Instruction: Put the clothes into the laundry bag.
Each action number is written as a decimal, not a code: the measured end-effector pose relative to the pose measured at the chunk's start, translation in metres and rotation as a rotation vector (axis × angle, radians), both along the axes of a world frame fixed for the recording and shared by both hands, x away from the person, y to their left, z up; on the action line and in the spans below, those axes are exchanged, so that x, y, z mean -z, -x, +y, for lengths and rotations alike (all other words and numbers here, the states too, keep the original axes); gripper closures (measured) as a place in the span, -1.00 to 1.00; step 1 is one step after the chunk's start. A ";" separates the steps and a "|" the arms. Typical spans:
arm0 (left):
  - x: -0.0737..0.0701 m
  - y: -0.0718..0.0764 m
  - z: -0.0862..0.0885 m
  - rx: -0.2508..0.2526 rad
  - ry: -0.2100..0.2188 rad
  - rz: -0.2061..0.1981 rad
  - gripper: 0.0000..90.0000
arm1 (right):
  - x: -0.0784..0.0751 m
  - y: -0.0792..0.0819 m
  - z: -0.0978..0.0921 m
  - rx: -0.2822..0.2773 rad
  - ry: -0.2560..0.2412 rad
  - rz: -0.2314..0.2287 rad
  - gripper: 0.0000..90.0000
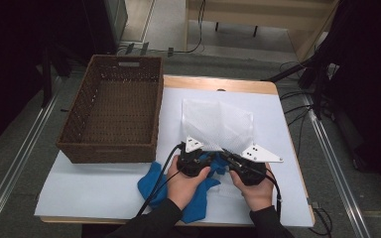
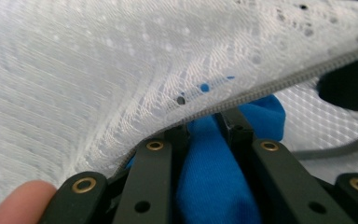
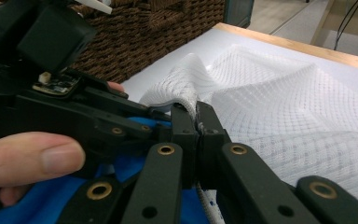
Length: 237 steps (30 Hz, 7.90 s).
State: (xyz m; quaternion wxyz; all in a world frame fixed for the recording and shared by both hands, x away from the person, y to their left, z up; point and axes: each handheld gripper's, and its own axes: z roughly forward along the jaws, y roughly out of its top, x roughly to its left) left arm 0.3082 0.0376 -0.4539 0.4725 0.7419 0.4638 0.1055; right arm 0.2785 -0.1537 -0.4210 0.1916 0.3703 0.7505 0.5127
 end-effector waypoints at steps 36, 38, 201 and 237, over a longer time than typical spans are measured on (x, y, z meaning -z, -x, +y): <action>-0.002 0.029 0.011 0.345 -0.180 0.043 0.74 | 0.001 0.000 -0.002 0.007 0.001 -0.005 1.00; -0.005 0.030 0.006 0.372 -0.153 0.041 0.75 | 0.001 0.000 -0.001 0.005 -0.002 -0.005 1.00; -0.001 0.054 0.004 0.273 -0.048 -0.049 -0.50 | -0.005 0.004 -0.009 0.029 -0.048 -0.018 1.00; 0.012 0.001 -0.016 0.032 -0.073 -0.080 0.48 | -0.009 0.009 -0.007 -0.005 -0.067 -0.016 1.00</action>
